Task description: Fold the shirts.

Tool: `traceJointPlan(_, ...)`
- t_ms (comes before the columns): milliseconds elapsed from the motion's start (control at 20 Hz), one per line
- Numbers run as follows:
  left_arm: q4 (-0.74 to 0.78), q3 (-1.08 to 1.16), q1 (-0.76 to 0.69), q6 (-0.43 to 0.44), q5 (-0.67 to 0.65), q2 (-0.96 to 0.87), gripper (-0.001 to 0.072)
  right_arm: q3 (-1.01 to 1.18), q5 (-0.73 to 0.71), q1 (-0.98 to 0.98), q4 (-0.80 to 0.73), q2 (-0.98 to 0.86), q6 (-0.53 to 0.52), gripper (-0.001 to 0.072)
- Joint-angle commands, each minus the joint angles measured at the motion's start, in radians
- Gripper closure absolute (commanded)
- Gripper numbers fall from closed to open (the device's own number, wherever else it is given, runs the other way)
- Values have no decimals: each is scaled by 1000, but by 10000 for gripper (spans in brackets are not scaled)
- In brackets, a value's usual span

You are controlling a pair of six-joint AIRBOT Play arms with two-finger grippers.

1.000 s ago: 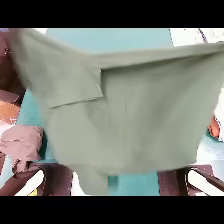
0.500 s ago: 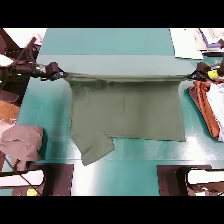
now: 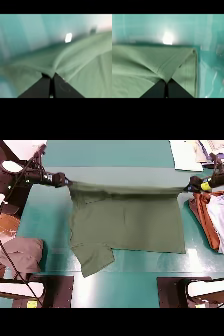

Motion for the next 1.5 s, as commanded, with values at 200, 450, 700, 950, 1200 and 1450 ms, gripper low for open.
traceJointPlan(200,190,-168,-23,-58,-77,-2,676,-381,-174,7,-66,174,-4,700)
traceJointPlan(450,191,-193,-22,-90,-124,-4,490,-422,-194,18,-63,176,-4,634)
traceJointPlan(700,255,-193,-13,-166,-241,12,207,-336,-19,-4,-64,180,-4,317)
traceJointPlan(950,376,-388,0,-226,-241,247,207,-379,48,-95,-64,303,-5,316)
traceJointPlan(1200,346,-740,0,-297,-250,510,206,-467,69,-142,-64,369,-5,254)
traceJointPlan(1450,207,-1005,0,-316,-224,635,206,-505,40,-142,-63,394,-5,256)
